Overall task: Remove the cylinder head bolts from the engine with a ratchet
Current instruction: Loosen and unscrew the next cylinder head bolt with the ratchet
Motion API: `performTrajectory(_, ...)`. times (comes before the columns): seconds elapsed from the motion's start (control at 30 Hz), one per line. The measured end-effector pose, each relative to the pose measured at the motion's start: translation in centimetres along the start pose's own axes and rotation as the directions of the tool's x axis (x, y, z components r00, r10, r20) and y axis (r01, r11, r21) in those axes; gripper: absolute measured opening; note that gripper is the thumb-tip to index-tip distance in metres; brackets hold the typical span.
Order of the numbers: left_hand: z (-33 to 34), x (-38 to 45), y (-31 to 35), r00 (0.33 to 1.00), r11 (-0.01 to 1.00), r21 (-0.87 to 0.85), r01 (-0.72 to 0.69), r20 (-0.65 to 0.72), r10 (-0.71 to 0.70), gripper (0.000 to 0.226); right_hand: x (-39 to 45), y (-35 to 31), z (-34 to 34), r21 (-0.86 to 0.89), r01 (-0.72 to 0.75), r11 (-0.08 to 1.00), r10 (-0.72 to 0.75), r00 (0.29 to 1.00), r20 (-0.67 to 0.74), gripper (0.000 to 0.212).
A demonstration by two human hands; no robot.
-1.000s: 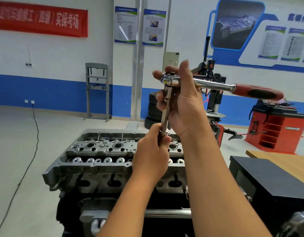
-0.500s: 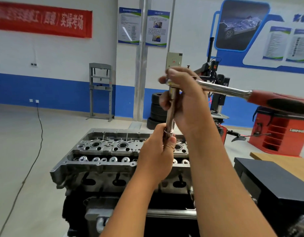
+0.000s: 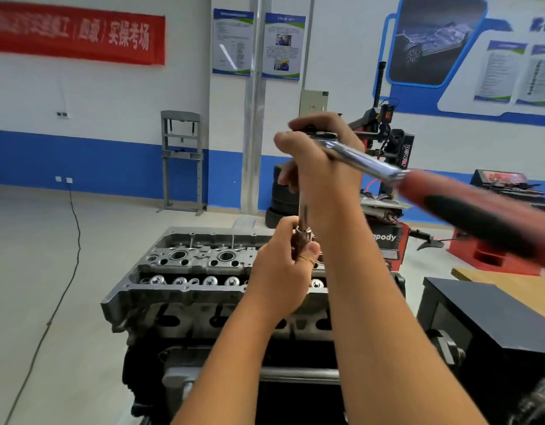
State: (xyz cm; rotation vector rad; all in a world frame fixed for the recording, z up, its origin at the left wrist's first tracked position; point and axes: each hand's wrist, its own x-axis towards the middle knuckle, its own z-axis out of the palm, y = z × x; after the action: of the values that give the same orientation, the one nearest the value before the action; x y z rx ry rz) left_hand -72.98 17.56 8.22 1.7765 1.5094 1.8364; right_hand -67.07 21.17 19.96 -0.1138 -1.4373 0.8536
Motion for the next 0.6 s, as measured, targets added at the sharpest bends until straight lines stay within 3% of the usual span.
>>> performTrajectory(0.1,-0.6,0.2,0.0,0.989,0.995,0.027,0.091,0.119,-0.094,0.020,0.5,-0.4,-2.0,0.274,-0.172,0.946,0.129,0.977,0.169,0.010)
performTrajectory(0.2,0.2,0.0,-0.1,0.996,0.994,0.075,0.084,0.008,-0.084,0.029,0.7,-0.4,-2.7,0.345,-0.183,0.921,0.128,0.976,0.176,0.010)
performTrajectory(0.27,0.7,0.2,-0.4,0.995,0.990,0.116,0.074,-0.072,-0.066,0.029,0.5,-0.4,-2.3,0.242,-0.072,0.968,0.050,0.994,0.096,0.010)
performTrajectory(0.33,1.1,0.2,-0.6,0.993,0.988,0.139,0.071,-0.104,-0.057,0.031,0.3,-0.4,-2.0,0.011,0.099,0.995,-0.099,0.995,0.004,0.008)
performTrajectory(0.43,1.3,0.1,-0.7,0.992,0.981,0.184,0.058,-0.118,-0.036,0.037,0.5,-0.5,-2.4,-0.331,0.243,0.912,-0.259,0.966,-0.002,0.009)
performTrajectory(0.5,1.2,0.0,-0.7,0.995,0.982,0.187,0.038,-0.102,-0.019,0.033,0.8,-0.9,-2.9,-0.300,0.175,0.938,-0.165,0.985,0.058,0.010)
performTrajectory(0.6,0.7,0.0,-0.6,1.000,0.987,0.162,0.019,-0.021,-0.016,0.013,0.8,-1.2,-3.4,0.050,-0.098,0.994,0.089,0.984,0.152,0.014)
